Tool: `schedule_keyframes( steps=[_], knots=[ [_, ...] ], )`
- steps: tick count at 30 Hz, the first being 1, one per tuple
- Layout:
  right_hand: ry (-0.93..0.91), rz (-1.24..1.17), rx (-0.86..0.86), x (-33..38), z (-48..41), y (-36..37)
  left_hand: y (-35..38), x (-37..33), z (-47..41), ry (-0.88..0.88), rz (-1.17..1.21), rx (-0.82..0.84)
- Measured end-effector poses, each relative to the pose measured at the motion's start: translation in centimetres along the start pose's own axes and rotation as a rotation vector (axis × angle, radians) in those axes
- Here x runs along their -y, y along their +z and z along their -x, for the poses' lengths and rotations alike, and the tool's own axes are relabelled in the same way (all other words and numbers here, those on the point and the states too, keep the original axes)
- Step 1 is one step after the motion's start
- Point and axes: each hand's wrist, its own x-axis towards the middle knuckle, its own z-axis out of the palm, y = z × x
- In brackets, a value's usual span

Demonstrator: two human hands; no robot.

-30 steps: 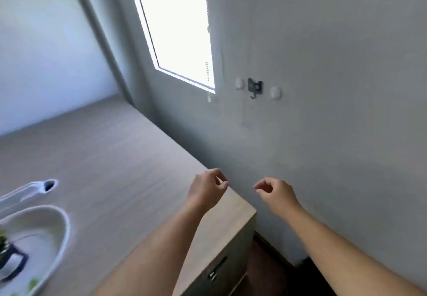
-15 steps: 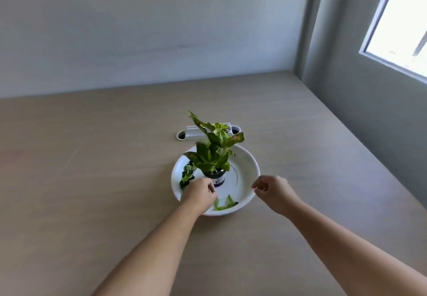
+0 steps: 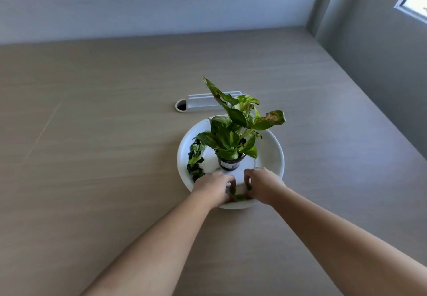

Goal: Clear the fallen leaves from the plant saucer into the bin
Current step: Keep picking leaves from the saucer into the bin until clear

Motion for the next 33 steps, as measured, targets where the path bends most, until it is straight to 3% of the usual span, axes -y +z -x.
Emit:
schedule_keyframes(
  steps=[5, 13, 19, 25, 33],
  knots=[
    [-0.018, 0.003, -0.001, -1.0, -1.1, 0.4, 1.3, -0.8, -0.9, 0.003, -0.024, -0.088],
    [0.024, -0.135, -0.024, -1.6, -1.4, 0.4, 1.5, -0.9, -1.3, -0.053, 0.292, -0.056],
    [0.071, -0.406, -0.147, -1.8, -0.5, -1.5, -1.8, 2.2, -0.1, -0.262, 0.722, -0.155],
    [0.093, -0.556, -0.083, -0.3, -0.3, -1.5, -3.1, 4.9, 1.8, -0.353, 1.141, -0.189],
    [0.178, -0.681, -0.136, -2.9, 2.1, -2.3, -2.4, 1.4, 2.7, -0.280, 1.159, -0.128]
  ],
)
